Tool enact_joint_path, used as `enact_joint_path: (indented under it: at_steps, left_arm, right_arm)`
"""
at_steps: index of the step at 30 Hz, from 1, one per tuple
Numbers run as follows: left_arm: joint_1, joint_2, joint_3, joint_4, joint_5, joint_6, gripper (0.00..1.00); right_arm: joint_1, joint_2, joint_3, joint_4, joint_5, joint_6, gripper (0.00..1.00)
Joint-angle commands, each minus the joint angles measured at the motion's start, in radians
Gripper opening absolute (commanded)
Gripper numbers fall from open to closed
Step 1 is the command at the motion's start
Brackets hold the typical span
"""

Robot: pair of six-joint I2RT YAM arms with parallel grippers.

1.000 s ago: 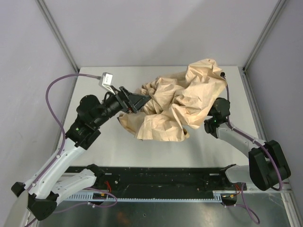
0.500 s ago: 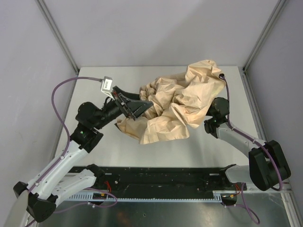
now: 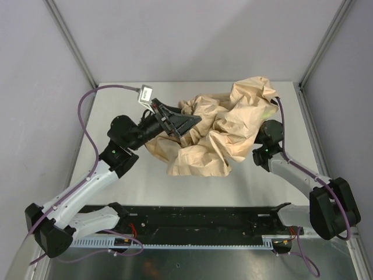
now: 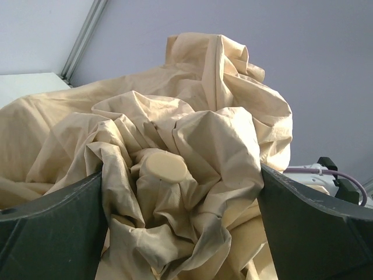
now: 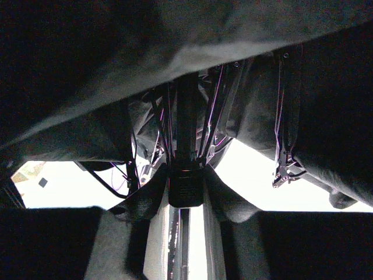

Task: Put away the umbrella

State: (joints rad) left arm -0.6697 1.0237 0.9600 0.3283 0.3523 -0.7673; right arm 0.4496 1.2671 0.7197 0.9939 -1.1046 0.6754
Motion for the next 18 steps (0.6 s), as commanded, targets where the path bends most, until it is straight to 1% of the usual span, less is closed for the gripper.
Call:
enact_joint_path:
  at_steps: [1,3,4,6,7,10,12,13,14,15,18]
  left_arm:
    - [-0.028,0.027,0.051,0.028,-0.030,-0.001,0.99]
    - [-0.029,0.048,0.058,0.028,-0.032,-0.007,0.98]
    - [-0.030,0.065,0.064,0.028,-0.026,-0.010,0.94]
    - [-0.029,0.094,0.081,0.030,-0.012,-0.021,0.83]
    - [-0.028,0.104,0.089,0.029,-0.006,-0.022,0.76]
    - [-0.028,0.120,0.102,0.042,0.013,-0.012,0.43]
    - [-0.026,0.105,0.091,0.057,0.000,-0.001,0.17]
    - [-0.022,0.093,0.083,0.061,-0.014,0.004,0.09]
    - [-0.018,0.078,0.071,0.068,-0.027,0.007,0.04]
    - [-0.012,0.063,0.062,0.075,-0.036,0.013,0.02]
    - [0.007,0.009,0.042,0.084,-0.071,0.042,0.00]
  right_arm:
    - [0.016,-0.047,0.049,-0.005,0.020,-0.062,0.00]
    - [0.018,-0.052,0.050,-0.020,0.017,-0.071,0.00]
    - [0.020,-0.055,0.052,-0.032,0.016,-0.080,0.00]
    - [0.025,-0.059,0.060,-0.075,0.011,-0.102,0.00]
    - [0.027,-0.061,0.063,-0.096,0.012,-0.112,0.00]
    - [0.023,-0.069,0.065,-0.142,0.020,-0.123,0.00]
    - [0.010,-0.081,0.066,-0.185,0.041,-0.115,0.01]
    - [0.004,-0.089,0.066,-0.219,0.055,-0.118,0.05]
    - [0.000,-0.099,0.066,-0.264,0.077,-0.128,0.16]
    - [-0.001,-0.113,0.066,-0.323,0.118,-0.142,0.30]
    - [0.004,-0.169,0.066,-0.548,0.237,-0.213,0.66]
